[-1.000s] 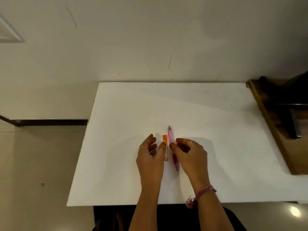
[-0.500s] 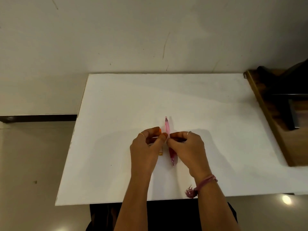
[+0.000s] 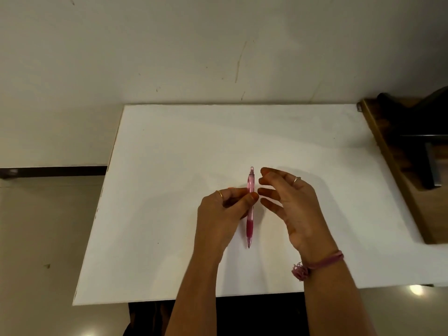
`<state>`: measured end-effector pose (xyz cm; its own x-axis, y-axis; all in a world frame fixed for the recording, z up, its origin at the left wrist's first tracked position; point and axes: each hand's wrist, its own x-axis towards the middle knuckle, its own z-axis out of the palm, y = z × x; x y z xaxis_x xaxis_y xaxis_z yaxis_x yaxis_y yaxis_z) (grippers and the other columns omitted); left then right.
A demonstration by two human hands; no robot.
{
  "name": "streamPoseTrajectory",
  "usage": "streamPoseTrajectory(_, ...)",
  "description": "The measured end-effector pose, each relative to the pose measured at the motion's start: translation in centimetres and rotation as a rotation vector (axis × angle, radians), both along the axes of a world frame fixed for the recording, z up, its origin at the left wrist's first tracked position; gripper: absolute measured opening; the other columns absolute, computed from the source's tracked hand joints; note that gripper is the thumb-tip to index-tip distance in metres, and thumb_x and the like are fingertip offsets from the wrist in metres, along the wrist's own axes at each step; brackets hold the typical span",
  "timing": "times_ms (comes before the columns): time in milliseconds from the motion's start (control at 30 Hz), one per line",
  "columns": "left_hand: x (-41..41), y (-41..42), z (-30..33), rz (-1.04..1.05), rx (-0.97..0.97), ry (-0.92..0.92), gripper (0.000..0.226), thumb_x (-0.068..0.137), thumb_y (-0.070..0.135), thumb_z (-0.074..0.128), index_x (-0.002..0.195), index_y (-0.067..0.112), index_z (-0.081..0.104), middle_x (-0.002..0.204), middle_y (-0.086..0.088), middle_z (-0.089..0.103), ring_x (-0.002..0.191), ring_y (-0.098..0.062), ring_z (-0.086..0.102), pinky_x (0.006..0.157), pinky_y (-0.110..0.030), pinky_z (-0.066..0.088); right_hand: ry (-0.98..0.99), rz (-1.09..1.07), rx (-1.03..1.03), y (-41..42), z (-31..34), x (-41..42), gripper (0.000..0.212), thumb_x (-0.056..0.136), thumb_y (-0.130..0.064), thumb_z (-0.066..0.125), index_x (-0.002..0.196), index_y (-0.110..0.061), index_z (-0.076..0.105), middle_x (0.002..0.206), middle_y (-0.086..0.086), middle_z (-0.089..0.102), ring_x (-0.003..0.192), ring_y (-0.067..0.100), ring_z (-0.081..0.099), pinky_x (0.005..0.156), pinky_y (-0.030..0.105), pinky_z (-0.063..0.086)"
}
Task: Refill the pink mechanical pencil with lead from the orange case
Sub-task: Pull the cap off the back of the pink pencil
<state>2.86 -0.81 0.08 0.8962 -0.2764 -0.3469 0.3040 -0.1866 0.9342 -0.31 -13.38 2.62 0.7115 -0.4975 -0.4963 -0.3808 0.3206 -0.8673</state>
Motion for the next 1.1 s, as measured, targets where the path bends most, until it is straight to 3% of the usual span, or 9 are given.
streamPoseTrajectory(167,0.0,-0.2,-0.1,-0.065,0.007,-0.018,0.013,0.079,0.030,0.071,0.076,0.043,0.067,0.075,0.015,0.072,0.072,-0.008,0.069,0.072,-0.018,0.055,-0.023,0.024,-0.039,0.6,0.0,0.5,0.012,0.078,-0.025,0.074,0.087,-0.018,0.076,0.080,-0.002,0.076,0.082,0.015,0.072,0.080,0.032,0.056)
streamPoseTrajectory(333,0.1,-0.1,-0.3,-0.082,-0.015,-0.002,0.009,0.078,0.026,0.071,0.081,0.035,0.072,0.066,0.021,0.069,0.068,-0.007,0.069,0.065,-0.011,0.052,-0.026,-0.009,-0.079,0.8,-0.2,0.7,0.003,0.077,-0.022,0.075,0.076,-0.020,0.077,0.071,-0.004,0.074,0.069,0.007,0.070,0.076,0.030,0.055)
streamPoseTrajectory(467,0.0,-0.1,-0.1,-0.078,-0.029,0.003,0.020,0.078,0.027,0.071,0.070,0.044,0.067,0.065,0.021,0.069,0.069,-0.008,0.070,0.066,-0.011,0.053,-0.029,-0.043,-0.077,1.0,-0.3,0.9,0.008,0.078,-0.021,0.073,0.071,-0.023,0.076,0.071,-0.005,0.075,0.071,0.007,0.070,0.079,0.031,0.054)
streamPoseTrajectory(700,0.2,-0.2,-0.1,-0.075,-0.028,0.041,0.008,0.079,0.025,0.071,0.083,0.031,0.072,0.066,0.019,0.070,0.068,-0.007,0.069,0.064,-0.011,0.053,-0.027,-0.087,0.002,1.4,-0.3,1.1,0.009,0.083,-0.018,0.067,0.083,-0.018,0.076,0.078,-0.003,0.073,0.078,0.015,0.067,0.070,0.025,0.052)
streamPoseTrajectory(833,0.0,-0.3,-0.2,-0.126,0.031,0.092,0.014,0.078,0.027,0.072,0.091,0.022,0.073,0.085,0.003,0.074,0.078,-0.017,0.070,0.081,-0.026,0.055,-0.019,-0.177,0.060,0.7,-0.2,1.0,0.010,0.084,-0.022,0.066,0.088,-0.021,0.075,0.084,-0.005,0.074,0.078,0.012,0.068,0.070,0.027,0.051)
streamPoseTrajectory(933,-0.1,-0.2,-0.3,-0.110,0.023,0.122,0.023,0.076,0.027,0.074,0.096,0.016,0.074,0.086,-0.002,0.075,0.077,-0.017,0.071,0.080,-0.027,0.056,0.017,-0.246,-0.060,-0.7,-0.7,0.6,0.005,0.083,-0.025,0.070,0.086,-0.023,0.074,0.081,-0.008,0.074,0.076,0.012,0.068,0.066,0.024,0.050)
streamPoseTrajectory(1100,0.0,0.0,-0.6,-0.035,-0.052,0.159,0.007,0.073,0.022,0.077,0.079,0.025,0.075,0.073,0.003,0.076,0.070,-0.014,0.072,0.065,-0.017,0.056,0.215,-0.088,-0.579,-2.1,-2.8,-0.5,0.011,0.082,-0.027,0.070,0.090,-0.020,0.074,0.085,-0.007,0.071,0.080,0.010,0.065,0.071,0.019,0.044)
